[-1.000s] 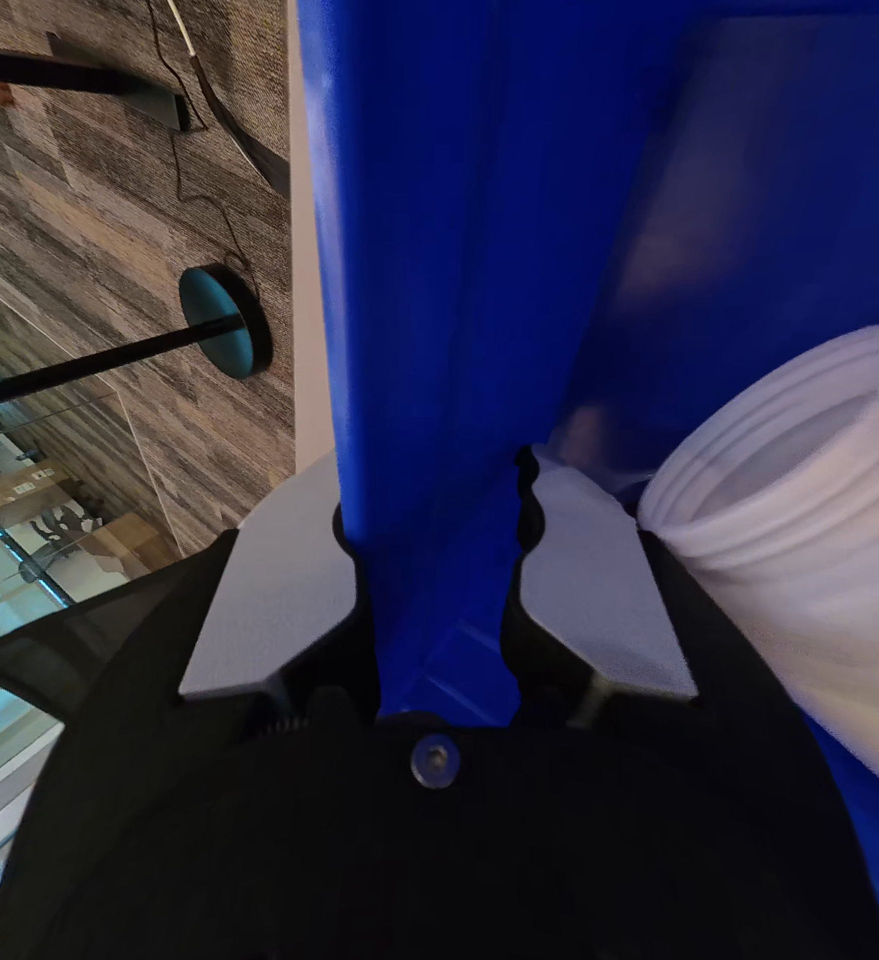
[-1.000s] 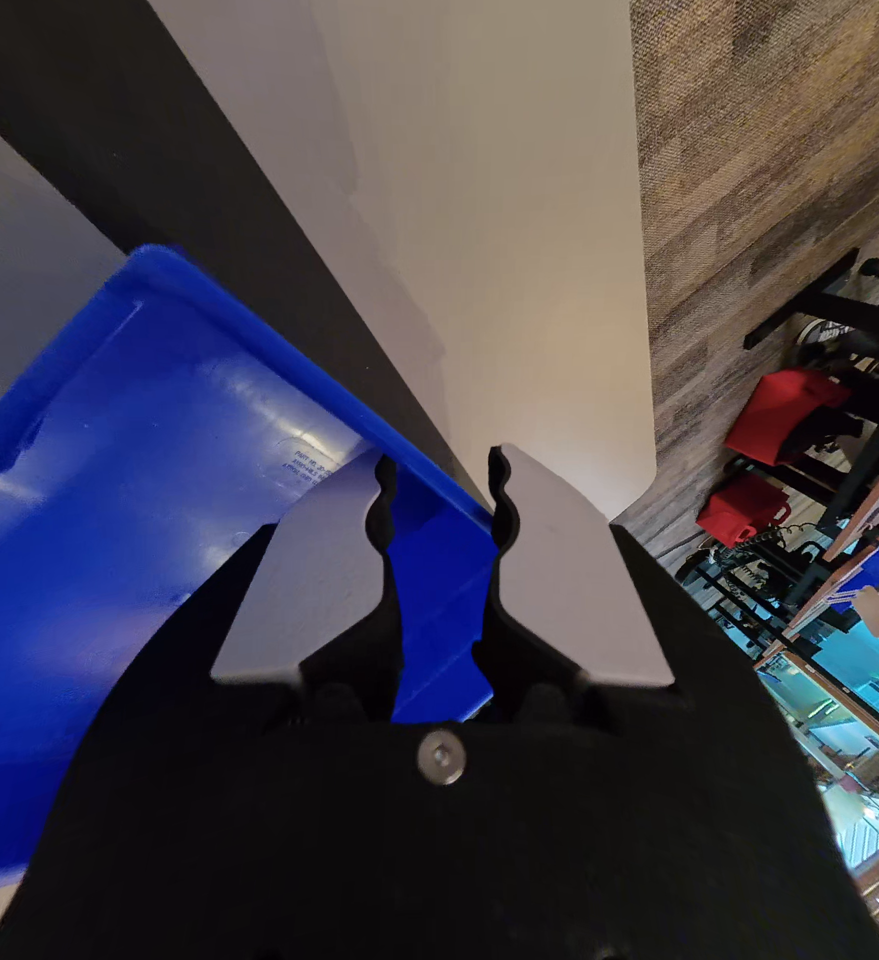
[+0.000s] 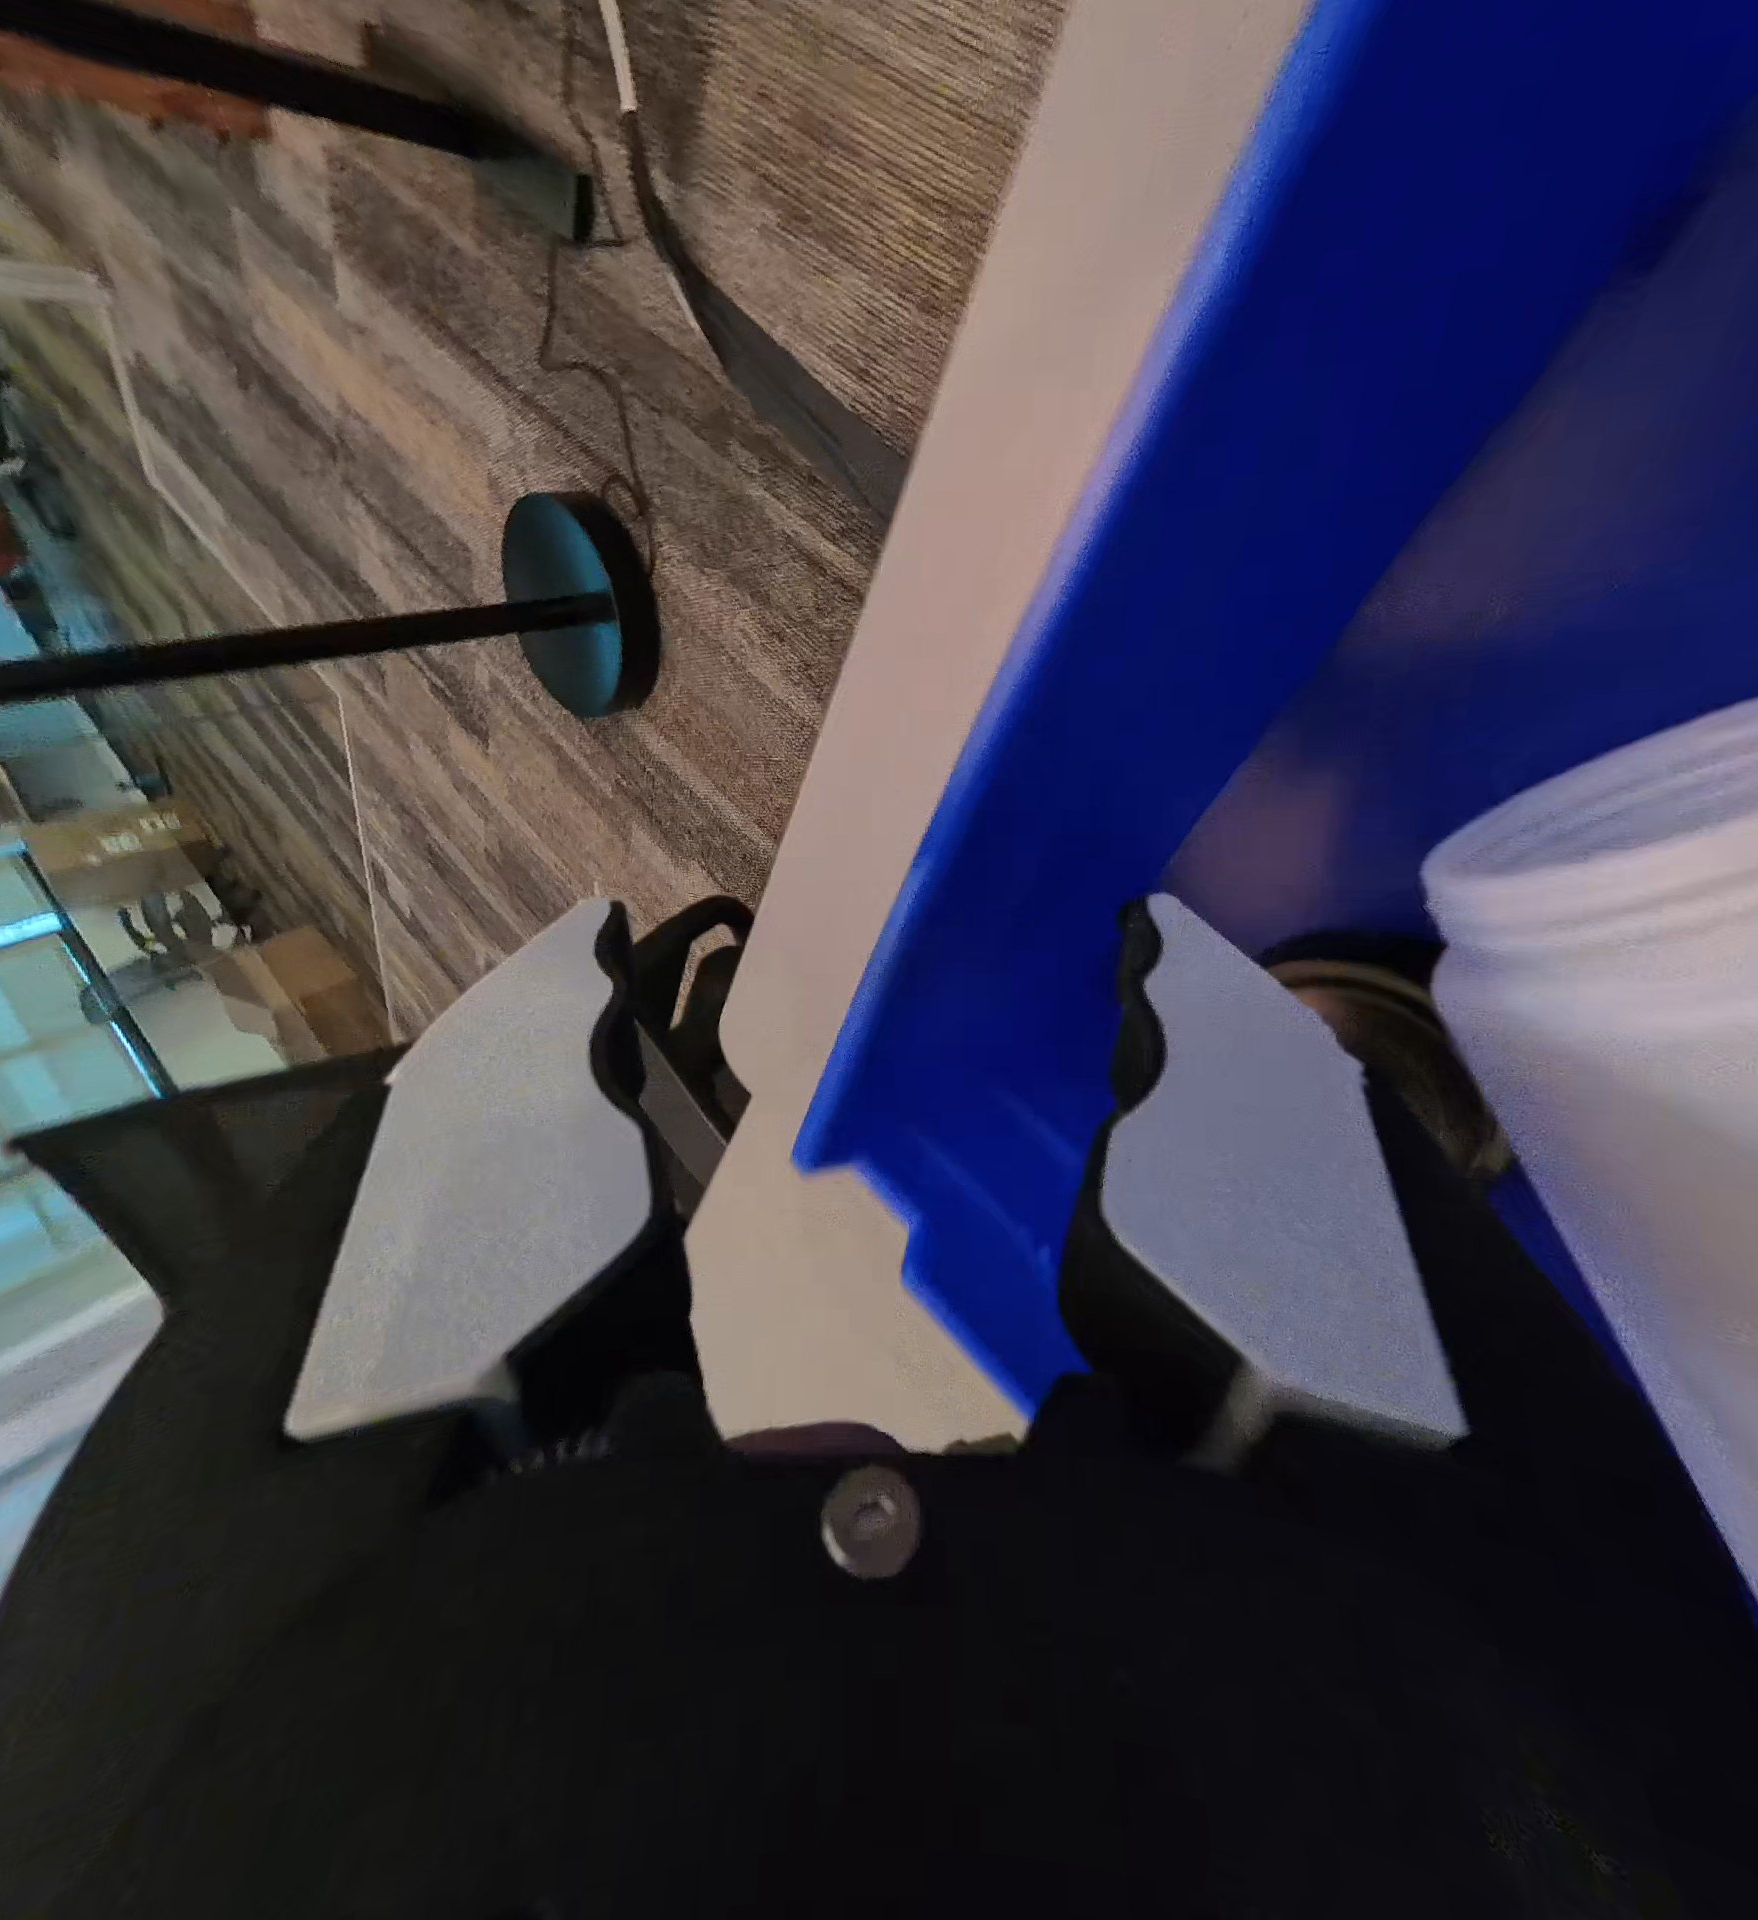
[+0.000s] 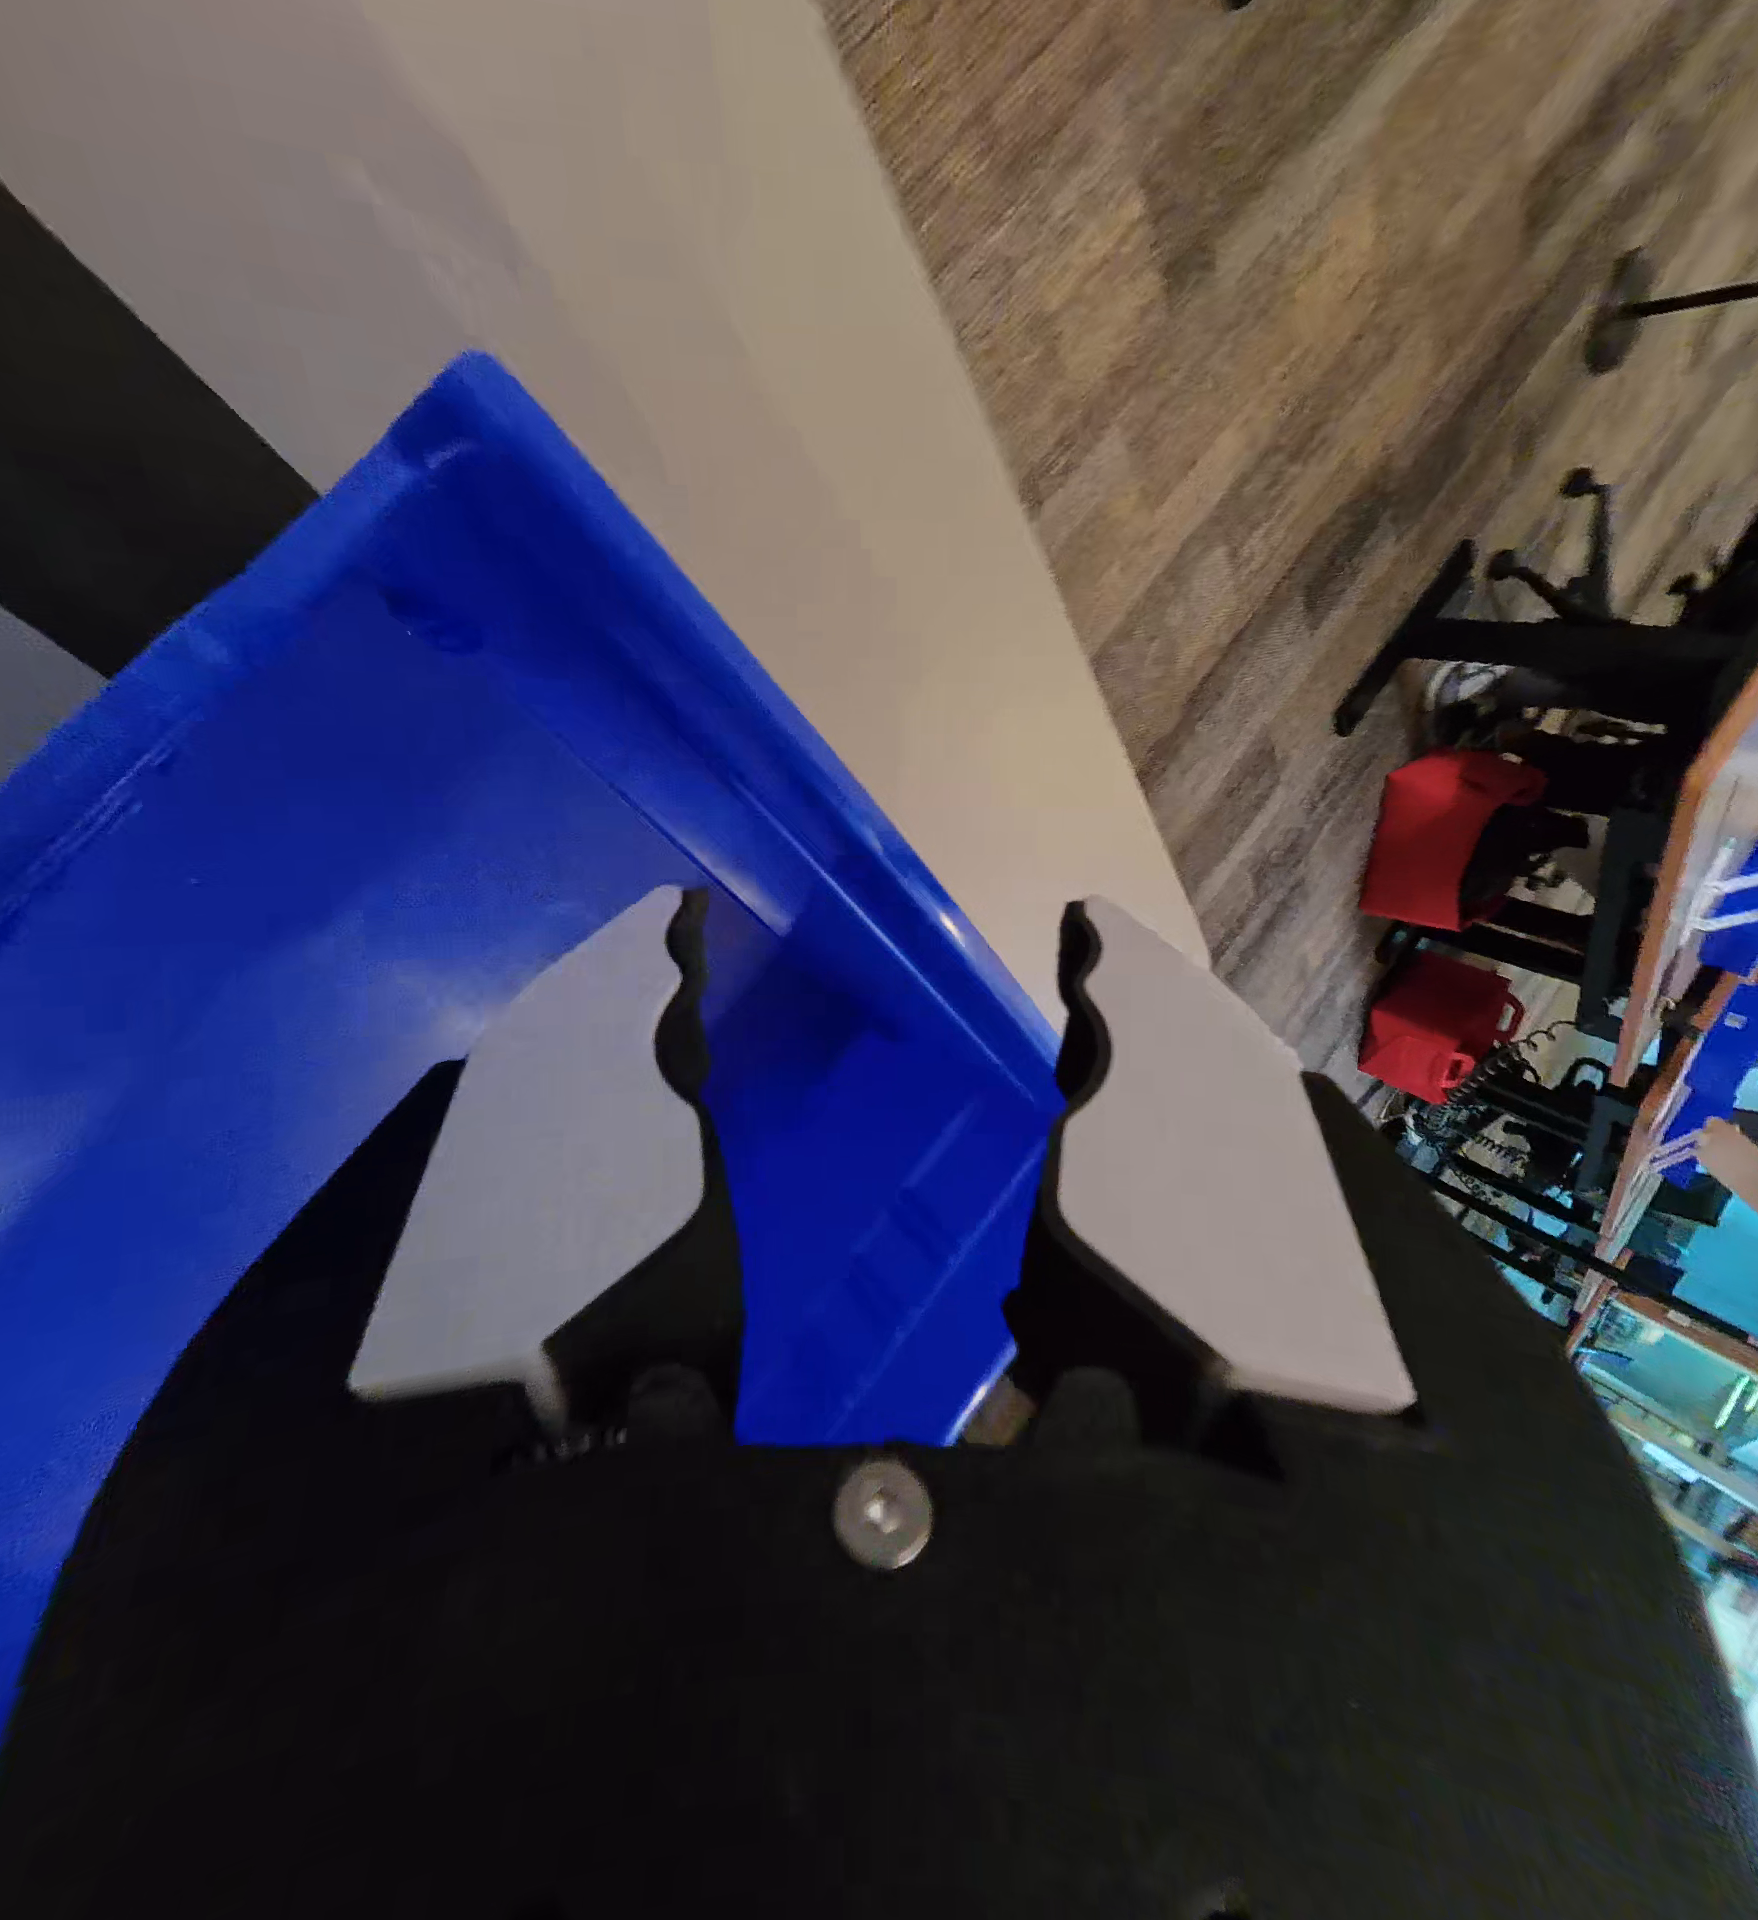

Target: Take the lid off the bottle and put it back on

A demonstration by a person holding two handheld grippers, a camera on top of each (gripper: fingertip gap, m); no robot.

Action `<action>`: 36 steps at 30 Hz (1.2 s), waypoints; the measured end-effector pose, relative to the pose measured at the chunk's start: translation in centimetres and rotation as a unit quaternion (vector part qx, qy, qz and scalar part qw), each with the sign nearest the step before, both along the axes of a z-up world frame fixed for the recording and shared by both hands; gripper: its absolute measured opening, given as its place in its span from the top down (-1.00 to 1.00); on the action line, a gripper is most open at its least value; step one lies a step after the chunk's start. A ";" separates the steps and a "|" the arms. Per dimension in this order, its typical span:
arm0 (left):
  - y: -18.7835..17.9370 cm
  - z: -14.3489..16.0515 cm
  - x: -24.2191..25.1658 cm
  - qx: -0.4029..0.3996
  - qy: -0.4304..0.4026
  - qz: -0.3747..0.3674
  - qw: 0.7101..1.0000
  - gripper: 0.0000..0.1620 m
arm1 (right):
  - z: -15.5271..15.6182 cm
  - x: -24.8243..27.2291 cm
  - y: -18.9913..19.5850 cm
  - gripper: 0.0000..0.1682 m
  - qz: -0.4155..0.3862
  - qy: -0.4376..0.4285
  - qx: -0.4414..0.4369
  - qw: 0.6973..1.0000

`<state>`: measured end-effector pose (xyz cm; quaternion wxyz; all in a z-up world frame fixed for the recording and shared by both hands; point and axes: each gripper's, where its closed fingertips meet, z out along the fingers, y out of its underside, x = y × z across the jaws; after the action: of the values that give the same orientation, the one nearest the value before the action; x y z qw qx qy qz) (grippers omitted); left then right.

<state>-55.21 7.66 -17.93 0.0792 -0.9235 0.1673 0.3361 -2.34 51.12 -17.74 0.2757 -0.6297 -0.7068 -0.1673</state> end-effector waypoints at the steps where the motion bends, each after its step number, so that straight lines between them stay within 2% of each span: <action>1: -0.8 1.3 0.0 0.026 0.003 0.012 1.000 -0.13 | 1.2 0.0 -0.8 0.14 0.001 0.027 0.003 1.000; 5: -4.3 6.9 3.2 0.165 -0.027 0.038 0.985 -0.17 | 5.9 0.3 -6.5 0.02 0.038 0.132 0.001 0.991; 7: -6.2 9.1 7.2 0.224 -0.069 0.032 0.972 -0.18 | 7.7 0.5 -10.9 0.03 0.069 0.183 -0.018 0.981; 9: -8.5 9.8 12.4 0.236 -0.108 0.026 0.965 -0.18 | 9.0 0.5 -16.1 0.03 0.110 0.234 -0.050 0.965; 11: -10.1 9.1 19.1 0.221 -0.152 -0.005 0.963 -0.17 | 9.9 0.2 -21.6 0.07 0.160 0.286 -0.086 0.941; 14: -10.6 7.7 29.4 0.220 -0.200 -0.089 0.951 -0.15 | 9.8 -0.6 -29.5 0.10 0.222 0.345 -0.145 0.900; 17: -9.7 4.9 38.2 0.222 -0.249 -0.149 0.931 -0.14 | 7.2 -1.6 -36.2 0.08 0.256 0.358 -0.224 0.869; 20: -7.8 1.2 43.2 0.207 -0.271 -0.170 0.925 -0.21 | 2.5 -2.4 -40.2 0.00 0.259 0.324 -0.277 0.867; 23: -5.6 -2.0 47.6 0.200 -0.348 -0.159 0.902 -0.25 | -1.7 -2.7 -41.5 -0.05 0.250 0.303 -0.286 0.874; 25: -4.6 -4.5 48.4 0.177 -0.351 -0.141 0.909 -0.31 | -3.4 -2.7 -41.4 -0.04 0.237 0.323 -0.292 0.869; 27: -3.5 -6.7 48.5 0.169 -0.344 -0.129 0.915 -0.34 | -4.6 -2.4 -40.9 0.04 0.232 0.339 -0.289 0.865; 29: -2.3 -8.5 47.9 0.182 -0.345 -0.098 0.916 -0.36 | -6.0 -2.2 -40.4 -0.03 0.219 0.320 -0.302 0.871; 30: -1.7 -9.0 47.9 0.197 -0.364 -0.088 0.906 -0.43 | -6.7 -2.1 -39.9 -0.12 0.214 0.308 -0.299 0.878; 31: -1.5 -9.4 48.1 0.202 -0.394 -0.074 0.894 -0.41 | -7.4 -2.1 -39.5 -0.14 0.209 0.294 -0.297 0.884; 32: -1.5 -9.5 47.5 0.201 -0.396 -0.054 0.894 -0.43 | -8.0 -1.9 -39.3 -0.15 0.203 0.276 -0.303 0.889; 34: -1.5 -9.6 46.8 0.207 -0.384 -0.052 0.898 -0.55 | -8.8 -1.8 -38.9 -0.34 0.185 0.251 -0.315 0.896; 36: -1.5 -9.7 46.9 0.204 -0.395 -0.051 0.894 -0.52 | -8.9 -1.8 -38.9 -0.36 0.185 0.250 -0.317 0.896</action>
<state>-8.29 6.18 -27.61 0.3424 -0.9339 0.0974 -0.0337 -4.13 12.18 -26.60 0.2550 -0.5623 -0.7341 0.2828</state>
